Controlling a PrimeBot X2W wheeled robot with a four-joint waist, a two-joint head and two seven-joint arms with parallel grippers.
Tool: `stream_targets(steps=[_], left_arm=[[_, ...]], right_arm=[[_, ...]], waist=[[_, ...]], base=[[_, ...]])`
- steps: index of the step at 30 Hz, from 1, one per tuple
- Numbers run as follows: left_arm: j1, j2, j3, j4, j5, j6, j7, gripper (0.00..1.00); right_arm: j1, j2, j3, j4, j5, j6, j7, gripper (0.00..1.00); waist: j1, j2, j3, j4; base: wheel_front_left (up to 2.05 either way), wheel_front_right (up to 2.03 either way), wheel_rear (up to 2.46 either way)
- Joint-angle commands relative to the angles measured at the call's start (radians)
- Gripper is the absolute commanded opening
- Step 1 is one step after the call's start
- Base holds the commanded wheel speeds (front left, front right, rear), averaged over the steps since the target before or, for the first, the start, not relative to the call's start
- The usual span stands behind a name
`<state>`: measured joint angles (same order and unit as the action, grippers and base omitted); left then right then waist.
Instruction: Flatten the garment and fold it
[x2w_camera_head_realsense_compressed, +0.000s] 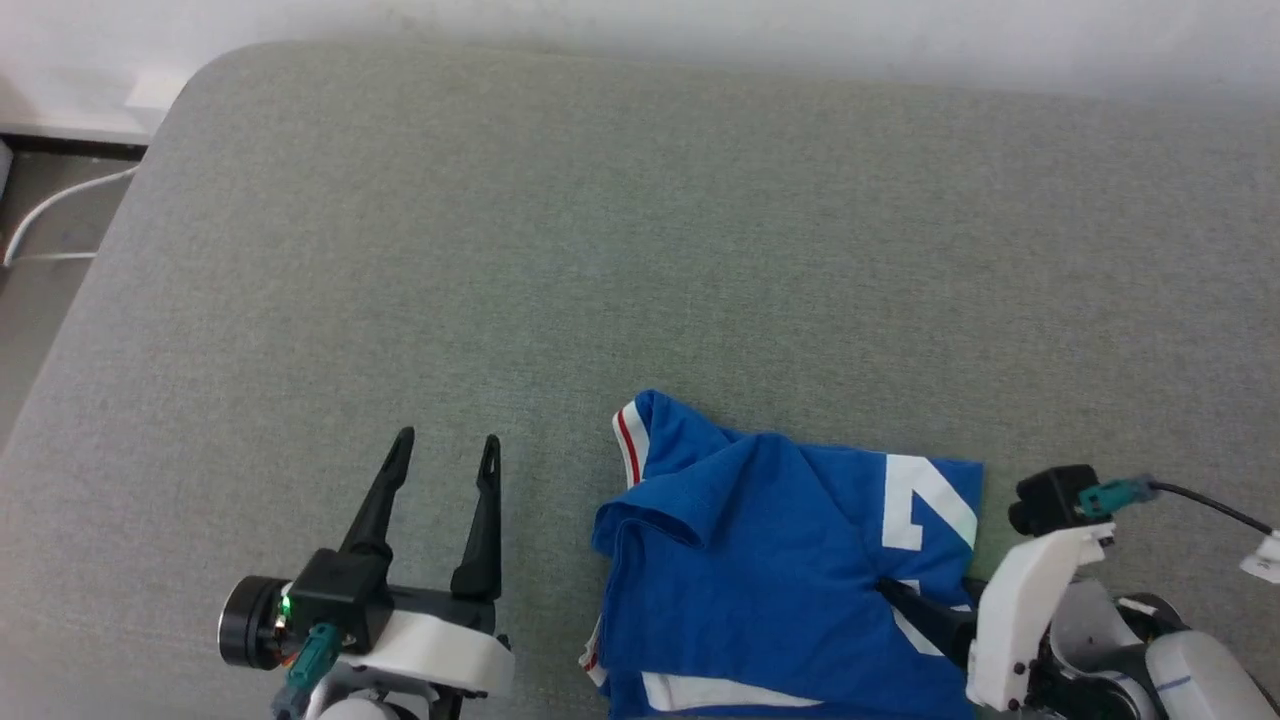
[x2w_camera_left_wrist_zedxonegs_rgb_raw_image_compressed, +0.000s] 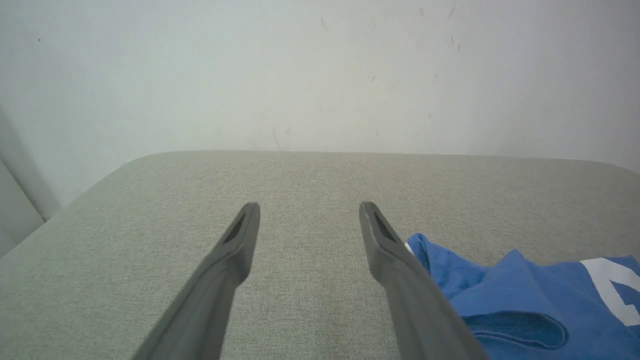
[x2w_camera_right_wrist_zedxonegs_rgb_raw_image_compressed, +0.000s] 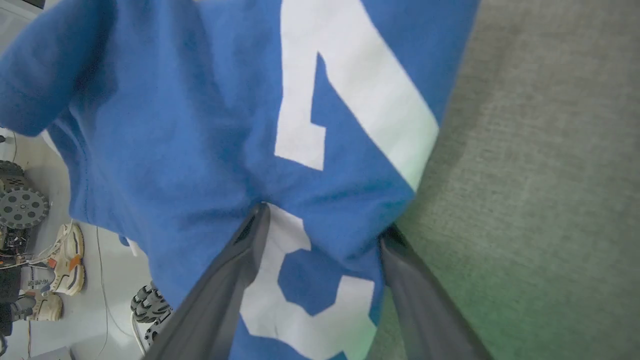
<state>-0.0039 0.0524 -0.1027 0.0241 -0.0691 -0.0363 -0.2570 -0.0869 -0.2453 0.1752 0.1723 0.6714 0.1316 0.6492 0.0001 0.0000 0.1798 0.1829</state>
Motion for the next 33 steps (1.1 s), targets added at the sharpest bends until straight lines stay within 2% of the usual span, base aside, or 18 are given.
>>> stream_targets(steps=[1, 2, 4, 9, 15, 21, 26, 30, 33], left_arm=[[-0.015, -0.002, -0.005, 0.004, -0.005, 0.008, -0.005, 1.00], [-0.015, -0.002, -0.006, 0.005, -0.006, 0.010, -0.005, 1.00], [-0.015, -0.002, -0.008, 0.008, -0.007, 0.012, -0.005, 1.00], [-0.010, -0.002, -0.006, 0.010, -0.007, 0.013, -0.005, 1.00], [-0.010, -0.002, -0.023, 0.006, -0.021, 0.011, -0.005, 1.00], [-0.050, -0.002, -0.082, -0.006, -0.041, 0.015, -0.005, 1.00], [-0.119, -0.002, -0.125, -0.023, -0.044, 0.019, -0.005, 1.00], [-0.182, -0.002, -0.150, -0.025, -0.043, 0.019, -0.005, 1.00], [-0.226, -0.002, -0.161, -0.026, -0.035, 0.013, -0.005, 1.00]], right_arm=[[-0.013, 0.006, 0.038, 0.031, -0.001, -0.001, -0.001, 1.00], [-0.019, 0.003, 0.059, 0.042, -0.004, -0.001, -0.006, 1.00], [-0.032, -0.001, 0.096, 0.060, -0.006, -0.001, -0.032, 0.00], [-0.083, -0.044, 0.151, 0.080, -0.058, -0.001, -0.155, 0.00], [-0.175, -0.148, 0.202, 0.069, -0.258, -0.001, -0.242, 0.00], [-0.275, -0.253, 0.228, -0.018, -0.393, -0.001, -0.190, 0.00], [-0.381, -0.382, 0.288, -0.093, -0.393, -0.001, -0.098, 0.00], [-0.446, -0.492, 0.302, -0.087, -0.372, -0.001, -0.068, 0.00], [-0.485, -0.564, 0.294, -0.054, -0.376, -0.001, -0.086, 0.00]], waist=[[-0.0001, 0.0000, 0.015, 0.018], [-0.0001, 0.0000, 0.014, 0.021], [-0.0001, 0.0000, 0.010, 0.023], [-0.0001, 0.0000, -0.019, 0.008], [-0.0001, 0.0000, -0.056, -0.069], [-0.0001, 0.0000, -0.030, -0.185], [-0.0001, 0.0000, 0.055, -0.298], [-0.0001, 0.0000, 0.129, -0.347], [-0.0001, 0.0000, 0.189, -0.367]], base=[[0.00, 0.00, 0.00], [0.00, 0.00, 0.00], [0.00, 0.00, 0.00], [0.00, 0.00, 0.00], [0.00, 0.00, 0.00], [0.00, 0.00, 0.00], [0.00, 0.00, 0.00], [0.00, 0.00, 0.00], [0.00, 0.00, 0.00]])
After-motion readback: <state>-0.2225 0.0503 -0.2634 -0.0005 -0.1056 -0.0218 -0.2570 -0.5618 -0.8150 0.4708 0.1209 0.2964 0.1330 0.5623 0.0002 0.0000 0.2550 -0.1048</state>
